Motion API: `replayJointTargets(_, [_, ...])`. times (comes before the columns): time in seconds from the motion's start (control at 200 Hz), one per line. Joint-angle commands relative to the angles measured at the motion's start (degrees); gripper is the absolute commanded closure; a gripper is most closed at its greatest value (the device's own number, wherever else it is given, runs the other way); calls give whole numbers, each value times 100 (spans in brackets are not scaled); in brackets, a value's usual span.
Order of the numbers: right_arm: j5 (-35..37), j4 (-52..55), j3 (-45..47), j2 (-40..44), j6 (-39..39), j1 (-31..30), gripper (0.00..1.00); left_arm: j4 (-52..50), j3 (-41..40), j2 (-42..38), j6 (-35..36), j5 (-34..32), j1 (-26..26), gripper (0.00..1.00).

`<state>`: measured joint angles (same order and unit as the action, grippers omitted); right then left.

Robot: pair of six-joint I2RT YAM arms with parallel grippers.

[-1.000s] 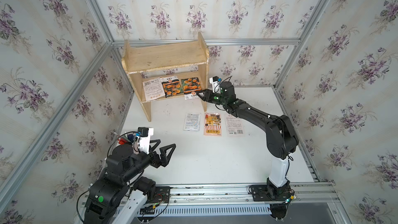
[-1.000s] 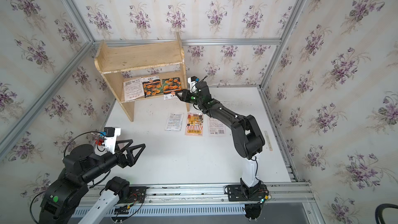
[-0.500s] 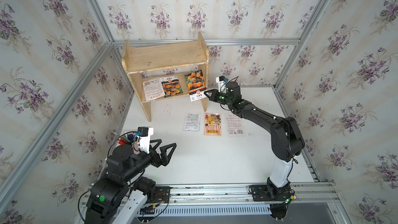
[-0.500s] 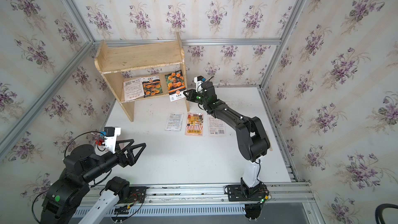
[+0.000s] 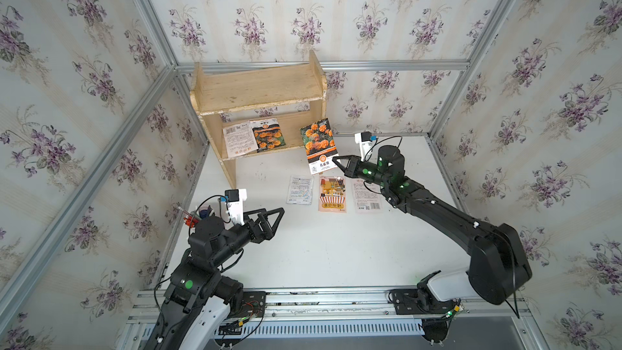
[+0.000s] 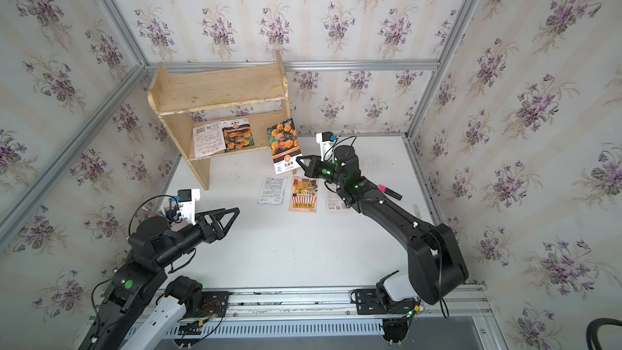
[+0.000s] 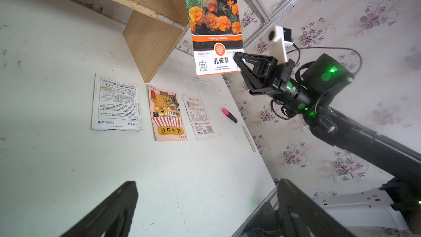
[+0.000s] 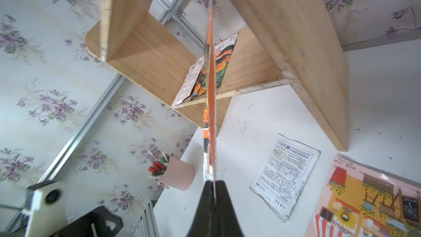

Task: Take the seed bag off the shelf
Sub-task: Pick up the seed packet from the shelf.

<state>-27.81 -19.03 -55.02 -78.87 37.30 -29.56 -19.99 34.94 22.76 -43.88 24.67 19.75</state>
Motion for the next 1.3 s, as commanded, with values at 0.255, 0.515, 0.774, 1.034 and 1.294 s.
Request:
replayJointTargets(0.255, [-294,-64,1038,1674,370,-544,100,2974,-253,1242,-653,284,321,0])
replayJointTargets(0.515, [-200,-138,1559,2365,645,-735,100,3767,-16,2191,-515,-27,1057,5])
replayJointTargets(0.774, [-162,28,1719,2701,682,-751,100,4161,236,2738,-489,-73,1481,40])
replayJointTargets(1.034, [-160,43,1776,2817,713,-753,100,4261,533,3179,-517,87,1644,61])
replayJointTargets(1.294, [-57,247,1750,2880,622,-753,96,3835,663,3177,-508,-3,1705,100])
